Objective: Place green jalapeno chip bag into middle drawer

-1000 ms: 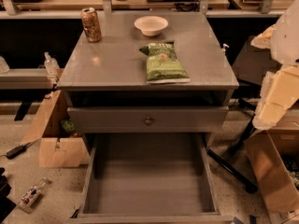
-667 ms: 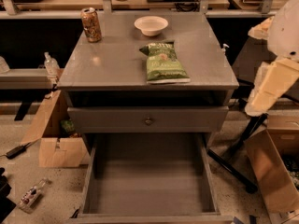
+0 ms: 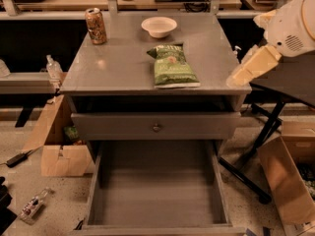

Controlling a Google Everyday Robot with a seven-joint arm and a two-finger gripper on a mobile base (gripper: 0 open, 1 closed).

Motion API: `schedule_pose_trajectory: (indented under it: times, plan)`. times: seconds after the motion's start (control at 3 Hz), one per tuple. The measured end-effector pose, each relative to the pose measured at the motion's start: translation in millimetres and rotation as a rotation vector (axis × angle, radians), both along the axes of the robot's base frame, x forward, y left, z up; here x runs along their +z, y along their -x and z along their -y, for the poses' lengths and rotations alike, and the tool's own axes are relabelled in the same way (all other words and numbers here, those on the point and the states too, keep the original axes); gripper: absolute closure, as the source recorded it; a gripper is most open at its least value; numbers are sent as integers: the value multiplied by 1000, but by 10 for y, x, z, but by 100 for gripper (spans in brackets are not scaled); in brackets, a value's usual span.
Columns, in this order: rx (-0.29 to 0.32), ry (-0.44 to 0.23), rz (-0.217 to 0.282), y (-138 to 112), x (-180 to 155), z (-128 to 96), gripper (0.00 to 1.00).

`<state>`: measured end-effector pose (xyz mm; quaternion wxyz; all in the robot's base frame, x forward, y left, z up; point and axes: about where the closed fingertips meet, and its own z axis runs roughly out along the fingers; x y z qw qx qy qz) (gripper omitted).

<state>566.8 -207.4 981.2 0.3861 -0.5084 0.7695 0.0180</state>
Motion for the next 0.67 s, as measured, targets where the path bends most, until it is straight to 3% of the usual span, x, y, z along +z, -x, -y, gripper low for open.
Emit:
schedule_pose_trajectory:
  times: [0.33, 0.67]
  plan:
    - [-82, -186, 58, -390, -25, -126, 0]
    - [-110, -207, 123, -524, 114, -110, 0]
